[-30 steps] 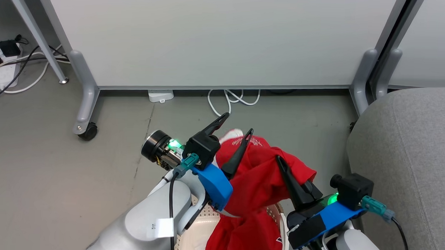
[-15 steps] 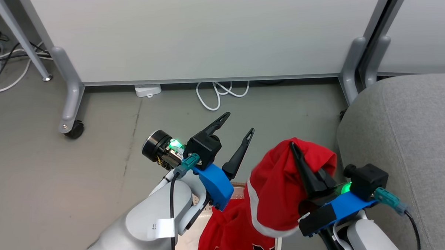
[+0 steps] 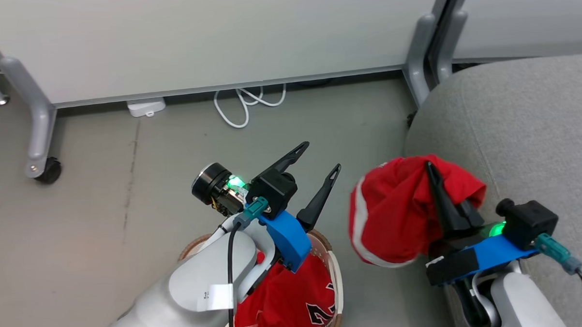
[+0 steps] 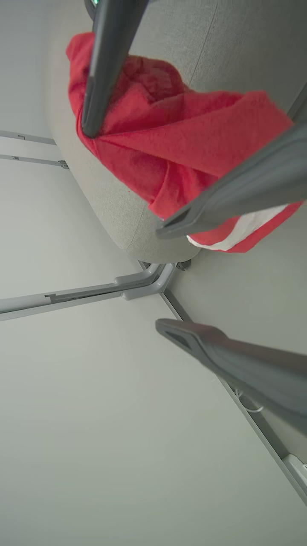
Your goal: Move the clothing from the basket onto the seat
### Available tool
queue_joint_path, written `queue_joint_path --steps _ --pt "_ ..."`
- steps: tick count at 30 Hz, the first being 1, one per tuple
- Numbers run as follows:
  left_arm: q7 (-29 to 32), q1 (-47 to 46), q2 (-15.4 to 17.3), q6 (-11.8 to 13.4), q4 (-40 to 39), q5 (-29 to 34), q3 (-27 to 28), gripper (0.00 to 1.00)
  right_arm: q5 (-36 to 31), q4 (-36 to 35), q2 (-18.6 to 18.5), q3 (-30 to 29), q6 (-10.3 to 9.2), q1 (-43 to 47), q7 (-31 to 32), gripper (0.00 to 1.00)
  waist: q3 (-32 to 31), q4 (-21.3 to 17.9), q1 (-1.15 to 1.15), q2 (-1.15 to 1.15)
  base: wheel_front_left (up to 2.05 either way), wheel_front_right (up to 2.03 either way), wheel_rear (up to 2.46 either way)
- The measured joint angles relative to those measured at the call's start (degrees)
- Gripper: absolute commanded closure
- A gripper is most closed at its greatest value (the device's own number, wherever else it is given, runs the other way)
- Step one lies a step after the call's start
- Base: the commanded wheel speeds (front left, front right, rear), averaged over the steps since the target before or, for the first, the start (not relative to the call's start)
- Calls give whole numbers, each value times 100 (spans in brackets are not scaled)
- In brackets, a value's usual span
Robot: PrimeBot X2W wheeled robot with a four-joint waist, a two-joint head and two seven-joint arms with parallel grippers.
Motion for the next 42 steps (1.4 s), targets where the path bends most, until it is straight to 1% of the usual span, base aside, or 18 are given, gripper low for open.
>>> queue_joint_path --steps 6,12,23,33,42 --pt "0 -83 -19 -88 -12 44 -44 0 -78 -134 -83 -299 0 8 0 100 177 -284 0 0 0 0 0" --pt "0 -140 -29 -96 -5 100 -68 0 -156 -268 -134 -581 0 25 0 100 364 -571 0 0 0 0 0" --pt "0 -219 -98 -179 24 208 -183 0 -241 -425 -99 -1092 0 286 0 100 671 -1002 0 0 0 0 0" --pt "0 -264 -149 -246 88 308 -248 0 -297 -475 27 -1277 0 389 0 100 870 -1228 0 0 0 0 0" --pt "0 -279 -165 -255 100 356 -242 0 -353 -457 75 -1277 0 407 0 100 866 -1283 0 0 0 0 0"
